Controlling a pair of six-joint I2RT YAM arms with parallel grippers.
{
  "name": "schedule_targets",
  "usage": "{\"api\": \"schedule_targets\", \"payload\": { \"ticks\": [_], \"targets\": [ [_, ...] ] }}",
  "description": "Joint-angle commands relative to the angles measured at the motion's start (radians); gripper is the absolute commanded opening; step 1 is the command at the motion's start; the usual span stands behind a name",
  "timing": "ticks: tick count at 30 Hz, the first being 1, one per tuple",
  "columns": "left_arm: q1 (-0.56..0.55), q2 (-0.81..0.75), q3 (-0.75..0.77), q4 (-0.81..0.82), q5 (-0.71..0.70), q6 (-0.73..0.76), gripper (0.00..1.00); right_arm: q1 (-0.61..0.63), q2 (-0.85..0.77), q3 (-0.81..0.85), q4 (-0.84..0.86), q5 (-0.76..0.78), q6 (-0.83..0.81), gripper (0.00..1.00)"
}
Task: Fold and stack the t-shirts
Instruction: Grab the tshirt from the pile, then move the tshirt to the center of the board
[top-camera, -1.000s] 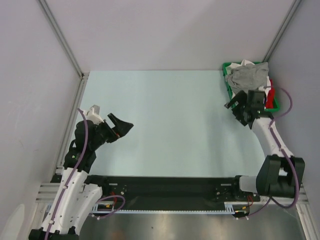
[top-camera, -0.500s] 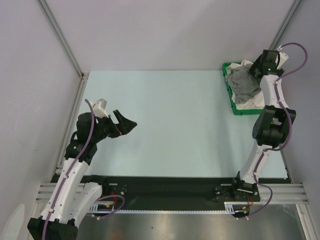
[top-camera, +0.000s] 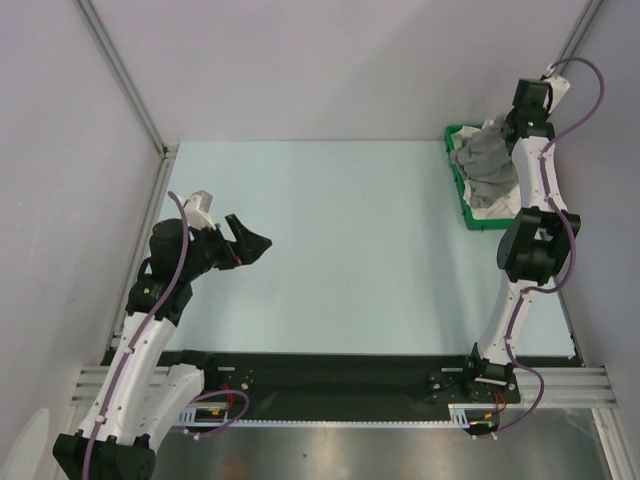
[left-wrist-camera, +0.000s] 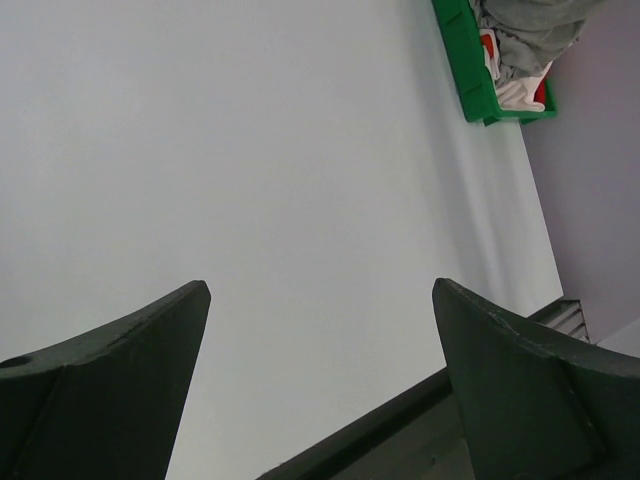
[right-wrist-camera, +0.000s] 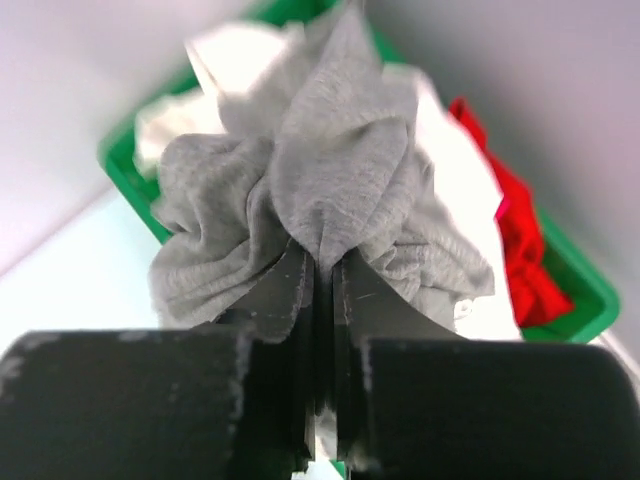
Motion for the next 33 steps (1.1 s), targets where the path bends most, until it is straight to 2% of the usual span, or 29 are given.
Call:
{"api": "schedule_targets", "payload": {
  "ticks": [1,4,10,14,17,21,23,25,26,28,29,32,33],
  "targets": [
    [0.008,-0.011,0.050,-0.011,-0.024,0.033,1.00,0.008,-0.027,0.186,0.008,0.087,-0.036,0.00],
    [0.006,-0.013,0.065,-0.023,-0.034,0.021,1.00,0.051,-0.070,0.296,0.014,0.052,-0.033,0.00],
    [0.005,-0.017,0.107,-0.066,-0.018,-0.012,1.00,0.214,-0.234,0.324,0.169,-0.022,-0.032,0.00],
    [0.005,-0.020,0.140,-0.118,0.001,-0.035,1.00,0.283,-0.329,0.340,0.193,-0.129,0.117,0.00],
    [0.006,-0.022,0.151,-0.135,0.027,-0.065,1.00,0.350,-0.417,0.269,0.227,-0.229,0.218,0.00],
    [0.006,-0.023,0.185,-0.149,0.056,-0.078,0.99,0.473,-0.523,0.120,0.183,-0.301,0.234,0.00],
    [0.006,-0.033,0.203,-0.160,0.048,-0.079,0.99,0.521,-0.604,-0.036,0.125,-0.350,0.235,0.00],
    [0.008,-0.046,0.225,-0.161,0.033,-0.087,0.98,0.536,-0.680,-0.203,0.118,-0.446,0.255,0.07],
    [0.008,-0.056,0.228,-0.163,0.013,-0.090,0.98,0.538,-0.752,-0.372,0.141,-0.494,0.264,0.14],
    [0.008,-0.079,0.231,-0.172,-0.008,-0.101,0.98,0.527,-0.840,-0.609,0.146,-0.595,0.316,0.40],
    [0.008,-0.086,0.220,-0.172,-0.014,-0.107,0.98,0.510,-0.860,-0.680,0.140,-0.634,0.321,0.59],
    [0.008,-0.085,0.197,-0.196,-0.051,-0.121,0.96,0.478,-0.883,-0.827,-0.029,-0.718,0.265,0.74],
    [0.008,-0.077,0.194,-0.210,-0.071,-0.124,0.95,0.460,-0.880,-0.851,-0.072,-0.752,0.205,0.75]
  ]
}}
